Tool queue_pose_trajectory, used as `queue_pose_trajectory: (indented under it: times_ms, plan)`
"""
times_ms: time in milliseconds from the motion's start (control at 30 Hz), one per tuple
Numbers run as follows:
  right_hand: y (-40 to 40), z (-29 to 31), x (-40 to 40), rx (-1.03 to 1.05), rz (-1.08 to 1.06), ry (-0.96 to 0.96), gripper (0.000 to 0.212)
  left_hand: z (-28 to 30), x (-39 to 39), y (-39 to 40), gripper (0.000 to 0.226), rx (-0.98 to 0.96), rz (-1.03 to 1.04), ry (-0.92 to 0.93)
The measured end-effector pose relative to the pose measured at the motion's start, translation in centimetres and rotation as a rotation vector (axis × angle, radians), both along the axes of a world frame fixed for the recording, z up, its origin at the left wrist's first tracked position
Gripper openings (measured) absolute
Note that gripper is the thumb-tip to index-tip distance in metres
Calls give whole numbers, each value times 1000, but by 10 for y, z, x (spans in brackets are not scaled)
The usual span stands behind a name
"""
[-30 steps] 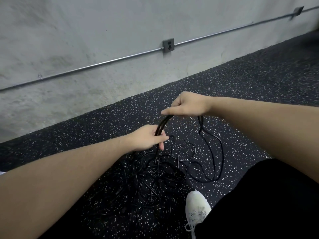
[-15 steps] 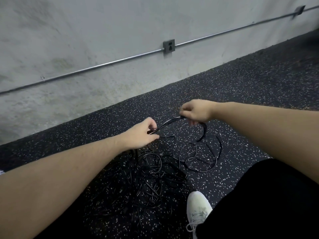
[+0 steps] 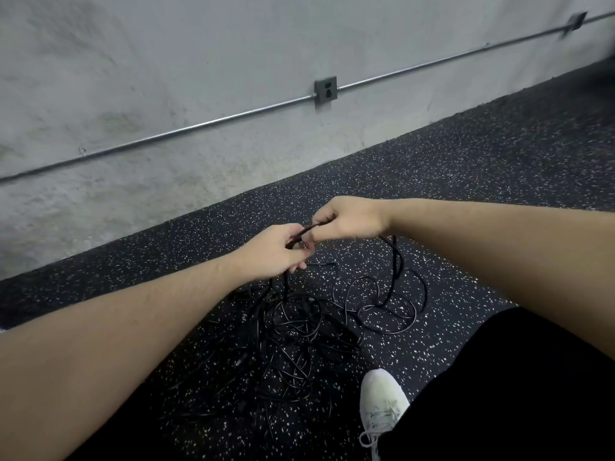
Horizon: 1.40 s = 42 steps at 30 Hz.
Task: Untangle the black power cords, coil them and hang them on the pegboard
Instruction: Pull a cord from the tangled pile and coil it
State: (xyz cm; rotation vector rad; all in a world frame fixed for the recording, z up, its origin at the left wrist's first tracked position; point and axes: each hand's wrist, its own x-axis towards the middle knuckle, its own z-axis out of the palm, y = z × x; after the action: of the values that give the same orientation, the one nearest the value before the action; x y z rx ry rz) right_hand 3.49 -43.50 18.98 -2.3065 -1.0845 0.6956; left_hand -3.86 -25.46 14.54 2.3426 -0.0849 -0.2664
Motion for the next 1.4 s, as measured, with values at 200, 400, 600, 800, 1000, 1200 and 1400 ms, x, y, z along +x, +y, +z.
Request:
queue_pose_trajectory:
  times_ms: [200,400,600,800,1000,1200,1400]
  plan:
    - [-13,19,1,394,-225,96,49,-20,-6,23,12,193,-11,143]
    - [-27,2,15,229,-339,10,53,-21,-12,35,36,190,70,142]
    - [-32,-15,26,14,-356,-89,49,-3,-4,23,27,141,134,43]
    - [-7,-6,7,-172,-19,-245,31,14,3,-1,29,22,73,9]
    - [6,-5,-3,-52,19,-25,24,7,-3,2,23,-74,-15,51]
    - [-5,7,2,162,-118,-3,42,-1,-10,4,6,-43,-48,45]
    - [-17,9,4,329,-268,76,53,-7,-16,4,44,101,19,172]
